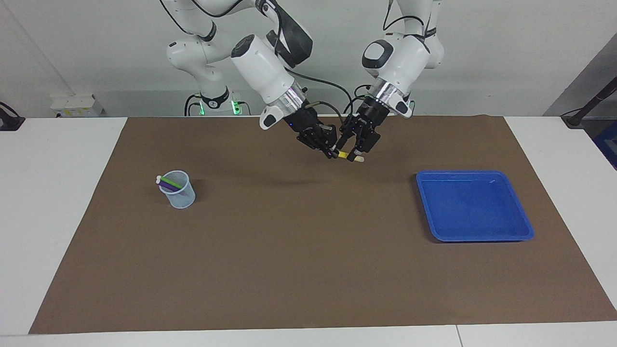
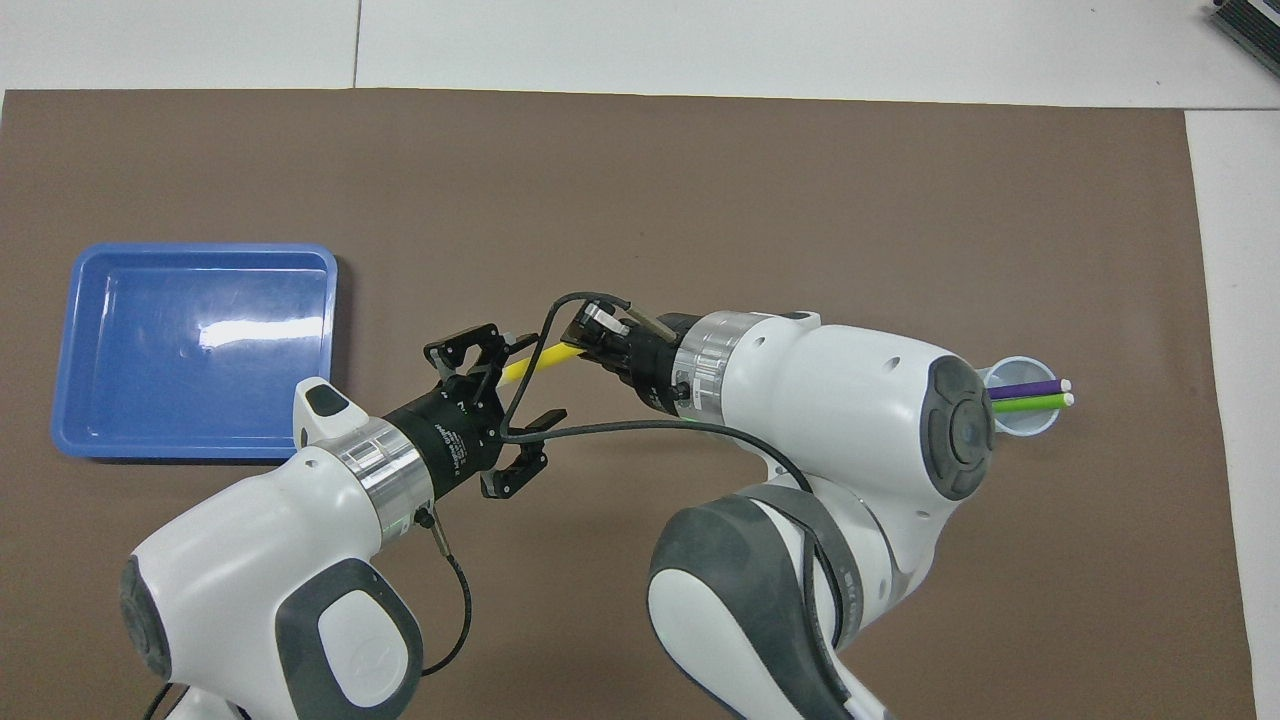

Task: Right arm passes pens to left for tray arrangement
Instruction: 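Close the left gripper on the yellow pen held by the right gripper, then carry the yellow pen to the tray while the right gripper returns, then lower the yellow pen into the tray and open the left gripper, then grasp the purple pen in the cup with the right gripper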

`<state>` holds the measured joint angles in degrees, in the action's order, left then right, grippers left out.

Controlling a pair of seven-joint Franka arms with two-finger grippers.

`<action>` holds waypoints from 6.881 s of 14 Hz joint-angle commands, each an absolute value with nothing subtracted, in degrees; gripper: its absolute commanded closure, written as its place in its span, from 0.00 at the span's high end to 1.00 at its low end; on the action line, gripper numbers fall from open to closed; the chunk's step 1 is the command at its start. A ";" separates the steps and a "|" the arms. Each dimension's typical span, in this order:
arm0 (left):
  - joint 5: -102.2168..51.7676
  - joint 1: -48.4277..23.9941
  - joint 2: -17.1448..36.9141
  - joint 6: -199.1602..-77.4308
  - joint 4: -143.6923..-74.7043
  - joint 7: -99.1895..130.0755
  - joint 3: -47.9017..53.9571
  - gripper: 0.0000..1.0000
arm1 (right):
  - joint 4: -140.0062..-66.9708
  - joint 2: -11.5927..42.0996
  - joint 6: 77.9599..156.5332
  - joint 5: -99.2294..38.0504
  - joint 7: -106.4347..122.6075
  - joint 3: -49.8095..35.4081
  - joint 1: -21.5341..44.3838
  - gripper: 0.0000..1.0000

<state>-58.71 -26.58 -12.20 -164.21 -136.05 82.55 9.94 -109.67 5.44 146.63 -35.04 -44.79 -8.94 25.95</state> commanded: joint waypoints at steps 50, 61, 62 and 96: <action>-4.22 12.13 7.55 -128.13 -122.34 -9.23 9.23 0.00 | -125.86 1.05 133.94 5.54 87.45 -8.61 -14.68 1.00; -4.13 11.69 12.39 -135.79 -123.40 -9.05 9.23 0.00 | -126.04 2.20 134.74 5.45 85.18 -8.70 -15.29 0.57; -4.13 11.78 12.39 -135.88 -123.40 -9.14 9.32 0.06 | -126.04 2.20 133.95 5.45 82.38 -8.70 -15.29 0.57; -15.99 10.46 -3.78 -105.56 -111.62 11.41 10.02 0.72 | -122.70 2.20 123.31 2.90 63.19 -8.88 -15.38 0.28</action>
<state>-14.73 11.22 -2.73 -106.86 -111.40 8.77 10.46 -123.26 2.23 124.70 3.70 63.80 -8.17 -14.72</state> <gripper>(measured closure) 0.304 0.599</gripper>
